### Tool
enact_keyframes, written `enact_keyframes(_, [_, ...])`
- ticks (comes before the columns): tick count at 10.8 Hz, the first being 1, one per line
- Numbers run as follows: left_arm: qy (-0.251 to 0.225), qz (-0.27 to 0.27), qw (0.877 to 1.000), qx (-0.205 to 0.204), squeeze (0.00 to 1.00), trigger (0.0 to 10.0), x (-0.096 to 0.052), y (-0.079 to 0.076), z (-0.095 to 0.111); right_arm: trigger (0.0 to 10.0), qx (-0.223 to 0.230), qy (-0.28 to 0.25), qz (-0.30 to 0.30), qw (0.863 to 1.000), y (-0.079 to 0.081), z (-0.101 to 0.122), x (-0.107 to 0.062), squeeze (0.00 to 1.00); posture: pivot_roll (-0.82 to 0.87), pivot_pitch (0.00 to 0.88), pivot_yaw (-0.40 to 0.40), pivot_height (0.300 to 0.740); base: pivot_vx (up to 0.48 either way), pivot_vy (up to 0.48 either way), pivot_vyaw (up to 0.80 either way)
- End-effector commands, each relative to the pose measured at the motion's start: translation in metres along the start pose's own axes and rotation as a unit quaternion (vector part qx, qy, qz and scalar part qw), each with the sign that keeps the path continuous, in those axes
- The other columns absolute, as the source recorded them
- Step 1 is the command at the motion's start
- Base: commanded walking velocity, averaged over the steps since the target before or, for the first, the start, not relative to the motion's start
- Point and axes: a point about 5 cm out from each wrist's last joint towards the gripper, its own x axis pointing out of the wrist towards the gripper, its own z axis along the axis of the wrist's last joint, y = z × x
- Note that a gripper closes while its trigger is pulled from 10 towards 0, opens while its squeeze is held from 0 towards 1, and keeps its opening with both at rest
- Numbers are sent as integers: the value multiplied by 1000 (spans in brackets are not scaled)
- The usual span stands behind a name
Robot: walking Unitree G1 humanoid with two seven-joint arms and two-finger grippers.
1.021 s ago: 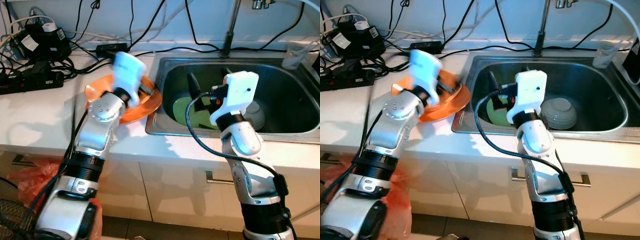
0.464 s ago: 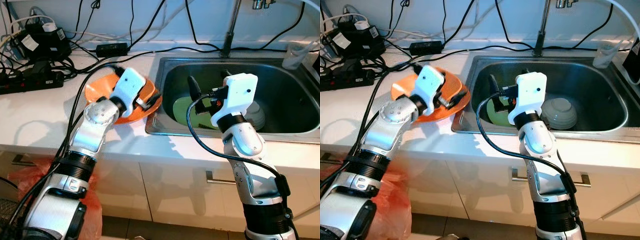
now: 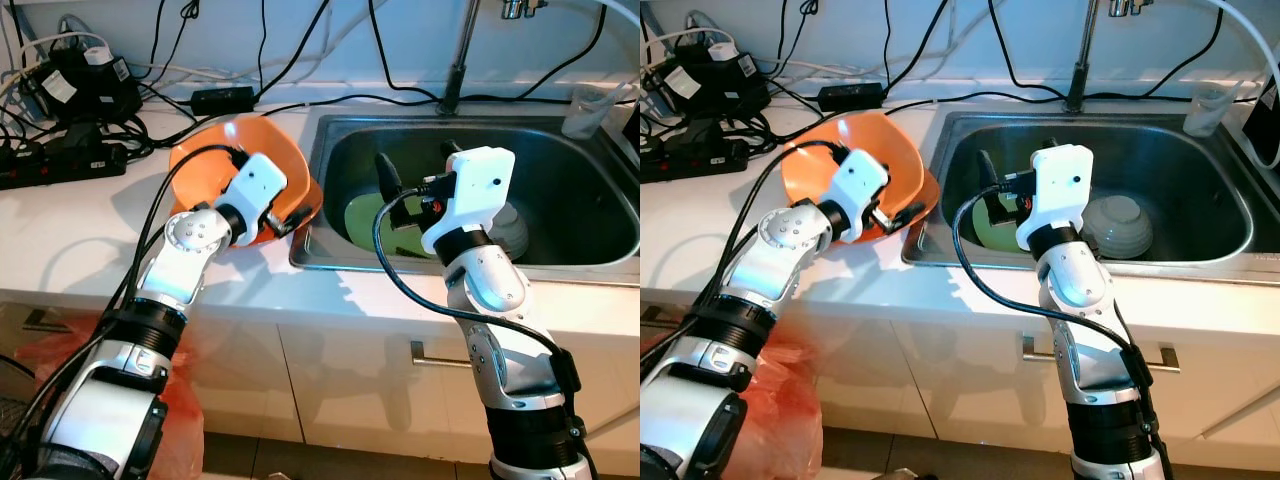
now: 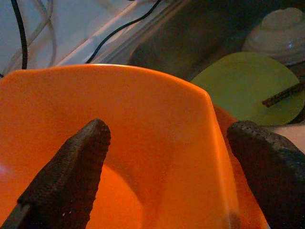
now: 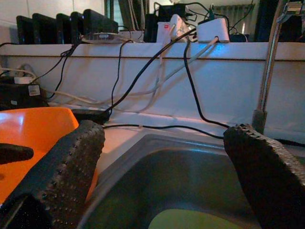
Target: Kitchen organization
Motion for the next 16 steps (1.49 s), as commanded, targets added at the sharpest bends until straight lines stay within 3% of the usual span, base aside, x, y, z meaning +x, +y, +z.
enact_keyframes(1, [-1, -1, 1000, 22, 0, 10000, 0, 6, 6, 10000, 5, -12, 6, 1000, 1, 7, 1, 1000, -59, 0, 78, 740, 0, 0, 0])
enact_keyframes(5, [-24, 16, 999, 41, 0, 10000, 0, 19, 21, 10000, 4, -11, 3, 1000, 0, 7, 1, 1000, -60, 0, 78, 740, 0, 0, 0])
enact_keyframes(7, [-3, -34, 997, 74, 0, 10000, -2, 18, 19, 10000, 4, -12, 3, 1000, 0, 7, 3, 1000, -52, 0, 77, 740, 0, 0, 0])
enact_keyframes(10, [34, -64, 988, 137, 0, 10000, -6, 21, 9, 10000, 6, -13, 1, 1000, 1, 7, 3, 1000, -51, 0, 79, 740, 0, 0, 0])
enact_keyframes(11, [45, -56, 985, 159, 0, 6392, -7, 27, 8, 10000, 6, -14, -2, 1000, 1, 7, 3, 1000, -53, 0, 83, 740, 0, 0, 0])
enact_keyframes(12, [51, -38, 983, 170, 0, 0, -7, 33, 7, 10000, 6, -14, -3, 1000, 0, 7, 3, 1000, -53, 0, 83, 740, 0, 0, 0])
enact_keyframes(16, [49, -23, 985, 162, 0, 0, -5, 37, 5, 10000, 6, -15, -7, 1000, 0, 8, 3, 1000, -57, 0, 85, 740, 0, 0, 0])
